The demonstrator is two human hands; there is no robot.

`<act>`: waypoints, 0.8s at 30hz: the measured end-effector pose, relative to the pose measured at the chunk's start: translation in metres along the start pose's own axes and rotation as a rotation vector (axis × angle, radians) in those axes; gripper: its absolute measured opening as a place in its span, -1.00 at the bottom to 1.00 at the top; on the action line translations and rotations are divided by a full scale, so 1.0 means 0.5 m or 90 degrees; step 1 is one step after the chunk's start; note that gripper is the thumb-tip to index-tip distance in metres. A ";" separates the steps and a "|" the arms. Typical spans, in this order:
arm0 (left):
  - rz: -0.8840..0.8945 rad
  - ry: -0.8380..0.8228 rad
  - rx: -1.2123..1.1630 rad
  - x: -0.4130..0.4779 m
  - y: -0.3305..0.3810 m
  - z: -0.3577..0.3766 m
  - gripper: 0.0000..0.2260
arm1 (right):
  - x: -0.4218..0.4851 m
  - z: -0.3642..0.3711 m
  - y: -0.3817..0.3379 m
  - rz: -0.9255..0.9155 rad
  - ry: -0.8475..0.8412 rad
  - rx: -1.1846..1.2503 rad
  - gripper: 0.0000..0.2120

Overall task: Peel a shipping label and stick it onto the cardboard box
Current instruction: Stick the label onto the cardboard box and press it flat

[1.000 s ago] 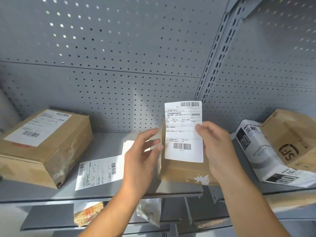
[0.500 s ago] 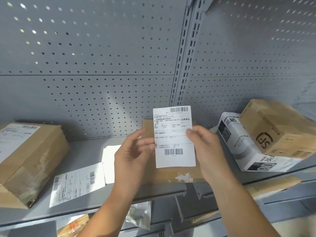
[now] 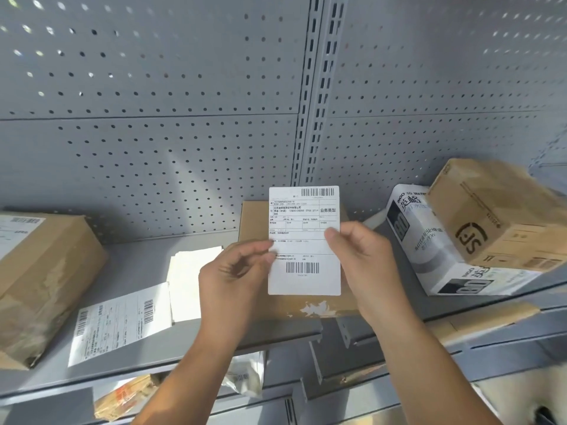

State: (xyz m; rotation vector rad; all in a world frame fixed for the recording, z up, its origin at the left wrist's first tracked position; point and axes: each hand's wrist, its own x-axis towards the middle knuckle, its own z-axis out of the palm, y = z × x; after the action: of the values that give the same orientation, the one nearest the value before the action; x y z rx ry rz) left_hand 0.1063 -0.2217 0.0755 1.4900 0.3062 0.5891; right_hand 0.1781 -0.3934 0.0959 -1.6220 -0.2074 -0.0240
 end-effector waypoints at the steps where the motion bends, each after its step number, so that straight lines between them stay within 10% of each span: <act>1: -0.003 0.008 -0.001 0.002 0.000 0.000 -0.87 | 0.000 -0.001 0.002 -0.003 0.000 -0.009 -0.89; 10: -0.013 0.032 -0.024 0.020 -0.003 -0.004 -0.88 | -0.002 0.002 0.026 -0.012 -0.011 0.004 -0.43; 24: 0.044 -0.107 0.240 0.109 -0.071 0.007 -0.70 | 0.080 -0.008 0.081 0.012 -0.038 -0.232 -0.67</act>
State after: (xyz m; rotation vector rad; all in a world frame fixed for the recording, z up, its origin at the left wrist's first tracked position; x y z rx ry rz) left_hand 0.1596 -0.1943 0.0496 1.9082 0.2429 0.4730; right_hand 0.2239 -0.3944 0.0619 -1.9895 -0.2438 0.0016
